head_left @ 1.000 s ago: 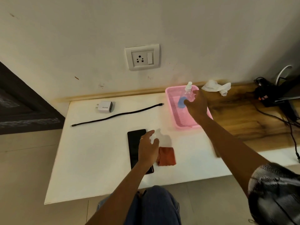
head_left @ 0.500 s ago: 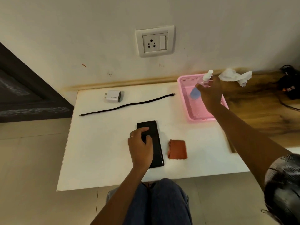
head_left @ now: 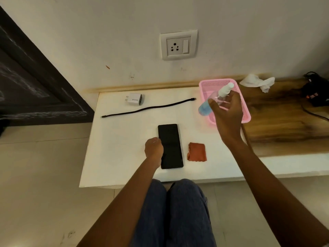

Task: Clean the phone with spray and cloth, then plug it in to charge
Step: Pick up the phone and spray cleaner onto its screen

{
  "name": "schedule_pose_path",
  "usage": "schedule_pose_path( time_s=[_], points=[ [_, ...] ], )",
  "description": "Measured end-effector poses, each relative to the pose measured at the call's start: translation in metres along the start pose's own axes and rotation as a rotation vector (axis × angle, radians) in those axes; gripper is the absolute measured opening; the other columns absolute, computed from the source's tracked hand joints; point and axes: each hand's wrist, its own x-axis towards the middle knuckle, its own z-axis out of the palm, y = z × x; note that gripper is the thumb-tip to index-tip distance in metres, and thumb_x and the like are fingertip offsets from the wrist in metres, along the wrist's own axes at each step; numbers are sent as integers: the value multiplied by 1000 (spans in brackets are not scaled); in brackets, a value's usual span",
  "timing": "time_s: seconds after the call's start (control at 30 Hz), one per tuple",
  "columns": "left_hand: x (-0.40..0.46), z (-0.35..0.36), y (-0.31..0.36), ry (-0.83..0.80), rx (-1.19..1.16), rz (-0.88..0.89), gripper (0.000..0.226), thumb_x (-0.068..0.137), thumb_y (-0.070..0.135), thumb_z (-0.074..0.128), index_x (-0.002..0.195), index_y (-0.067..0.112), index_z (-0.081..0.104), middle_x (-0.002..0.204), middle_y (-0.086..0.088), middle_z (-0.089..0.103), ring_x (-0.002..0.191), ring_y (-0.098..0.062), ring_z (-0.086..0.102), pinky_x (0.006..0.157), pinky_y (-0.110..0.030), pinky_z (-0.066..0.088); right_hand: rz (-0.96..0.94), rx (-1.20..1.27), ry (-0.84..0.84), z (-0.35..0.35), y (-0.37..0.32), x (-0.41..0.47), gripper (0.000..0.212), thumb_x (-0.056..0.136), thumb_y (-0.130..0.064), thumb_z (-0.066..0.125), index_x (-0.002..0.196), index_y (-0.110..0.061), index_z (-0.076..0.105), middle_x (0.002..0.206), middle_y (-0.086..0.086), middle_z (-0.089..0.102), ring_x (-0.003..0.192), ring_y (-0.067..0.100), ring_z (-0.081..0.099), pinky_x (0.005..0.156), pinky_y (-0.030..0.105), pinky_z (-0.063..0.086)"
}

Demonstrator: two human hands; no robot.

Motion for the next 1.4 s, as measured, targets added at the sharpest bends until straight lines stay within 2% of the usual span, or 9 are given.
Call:
schedule_pose_path(
  time_s=[0.07,0.2,0.4,0.63,0.77,0.97,1.07,1.23,1.4],
  points=[
    [3,-5,7,-76,-111,-108,17,94,12,48,82,4,56,77,-12,53,74,-24,53,71,-36,46,30,26,-46,-1,2,-16,48,85,-19,66,127,-7,45,119,6,58,105,13,58,89,26,49],
    [2,-8,13,-191,-161,-144,19,97,19,47,88,5,56,73,-8,53,61,-19,51,57,-31,48,86,43,-127,-1,10,-38,48,86,-18,65,128,-10,44,121,3,56,109,15,56,93,29,48],
    [6,6,-2,-122,-12,58,28,100,26,45,122,13,53,117,-8,54,105,-30,53,89,-42,49,171,73,-244,1,26,-52,48,88,-19,61,131,-12,42,127,6,54,114,16,53,100,35,45],
    [7,13,-12,-191,12,132,27,99,34,45,120,19,52,132,-8,51,116,-29,50,98,-46,47,193,70,-334,7,31,-60,43,93,-23,53,133,-24,37,126,-8,48,111,8,49,71,-1,43],
    [1,10,-15,-238,-99,87,24,98,35,46,114,21,56,124,-7,57,109,-25,54,91,-40,49,152,64,-397,3,18,-70,48,96,-20,47,140,-21,29,139,1,43,122,12,44,96,21,39],
    [-14,-20,-15,-388,-352,4,25,99,37,42,115,22,56,125,-5,59,104,-22,60,74,-36,51,-24,52,-386,-11,-21,-95,49,93,-13,49,130,-37,28,142,-3,37,132,18,37,108,37,35],
    [-28,-39,-15,-484,-532,-10,43,95,45,46,125,17,57,127,-11,61,112,-31,61,82,-41,54,-123,48,-372,-18,-45,-111,48,92,-17,49,122,-48,27,137,-17,31,133,18,36,109,45,34],
    [-65,-68,-12,-610,-718,-69,57,83,67,48,98,19,77,106,-9,74,97,-25,70,70,-36,59,-191,105,-381,-26,-74,-137,46,88,-39,43,128,-50,23,143,-18,27,133,17,37,102,51,42],
    [-91,-91,-7,-757,-928,-45,67,88,66,38,93,12,78,98,-16,74,89,-35,71,68,-45,58,-244,126,-345,-28,-99,-158,51,92,-30,40,129,-57,17,133,-49,20,125,-12,34,94,15,41]
  ],
)
